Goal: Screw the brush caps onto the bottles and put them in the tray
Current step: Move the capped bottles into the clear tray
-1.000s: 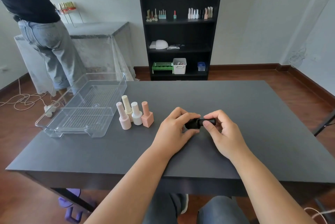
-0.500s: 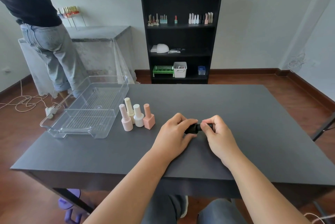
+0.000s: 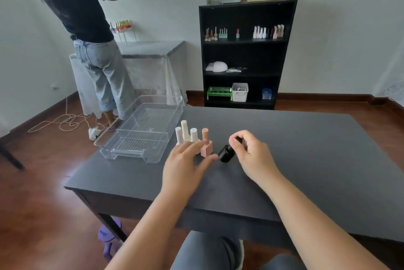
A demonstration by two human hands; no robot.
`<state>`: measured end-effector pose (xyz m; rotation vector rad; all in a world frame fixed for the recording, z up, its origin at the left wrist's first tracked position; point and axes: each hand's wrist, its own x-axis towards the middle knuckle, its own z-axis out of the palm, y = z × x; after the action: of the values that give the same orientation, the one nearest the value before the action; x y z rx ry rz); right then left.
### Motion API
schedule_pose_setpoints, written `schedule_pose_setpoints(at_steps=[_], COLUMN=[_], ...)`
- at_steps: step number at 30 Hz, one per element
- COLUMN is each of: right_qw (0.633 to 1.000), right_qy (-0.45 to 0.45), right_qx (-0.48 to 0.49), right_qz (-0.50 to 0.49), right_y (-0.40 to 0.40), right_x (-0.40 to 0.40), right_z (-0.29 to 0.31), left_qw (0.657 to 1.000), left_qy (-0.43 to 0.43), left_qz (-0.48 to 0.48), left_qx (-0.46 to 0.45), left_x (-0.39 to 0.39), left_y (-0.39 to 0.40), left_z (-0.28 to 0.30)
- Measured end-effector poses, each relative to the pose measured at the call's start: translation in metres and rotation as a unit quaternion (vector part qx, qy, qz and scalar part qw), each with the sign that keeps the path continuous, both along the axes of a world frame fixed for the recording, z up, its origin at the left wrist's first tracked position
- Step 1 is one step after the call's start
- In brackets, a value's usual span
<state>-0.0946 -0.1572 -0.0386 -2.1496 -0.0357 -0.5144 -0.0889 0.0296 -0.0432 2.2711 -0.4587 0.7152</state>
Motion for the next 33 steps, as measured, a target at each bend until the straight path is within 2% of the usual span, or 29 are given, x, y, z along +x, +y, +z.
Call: schedule_pose_setpoints(at_steps=[4,8,15,19,26,33], right_qw=[0.990,0.977,0.987,0.984,0.943,0.947], right_qy=[0.045,0.052,0.037,0.009,0.154,0.173], right_qx=[-0.125,-0.201,-0.154,-0.174,-0.267,-0.224], right_qz=[0.038,0.041,-0.016,0.027,0.128,0.154], right_y=[0.013,0.023,0.018,0.035,0.073,0.082], right_x=[0.015,0.022,0.041,0.068,0.108,0.118], right_z=[0.015,0.014,0.041,0.067,0.079,0.079], left_qw=[0.996,0.994,0.993,0.990,0.983,0.974], left_qy=[0.032,0.061,0.097,0.112,0.104,0.123], left_qz=[0.048,0.065,0.048,0.045,0.020,-0.027], left_qx=[-0.063,-0.063,-0.051,-0.076,-0.151,-0.190], left_x=[0.017,0.034,0.051,0.054,0.053,0.066], left_y=[0.030,0.048,0.042,0.039,0.056,0.076], left_z=[0.019,0.027,0.027,0.026,0.033,0.051])
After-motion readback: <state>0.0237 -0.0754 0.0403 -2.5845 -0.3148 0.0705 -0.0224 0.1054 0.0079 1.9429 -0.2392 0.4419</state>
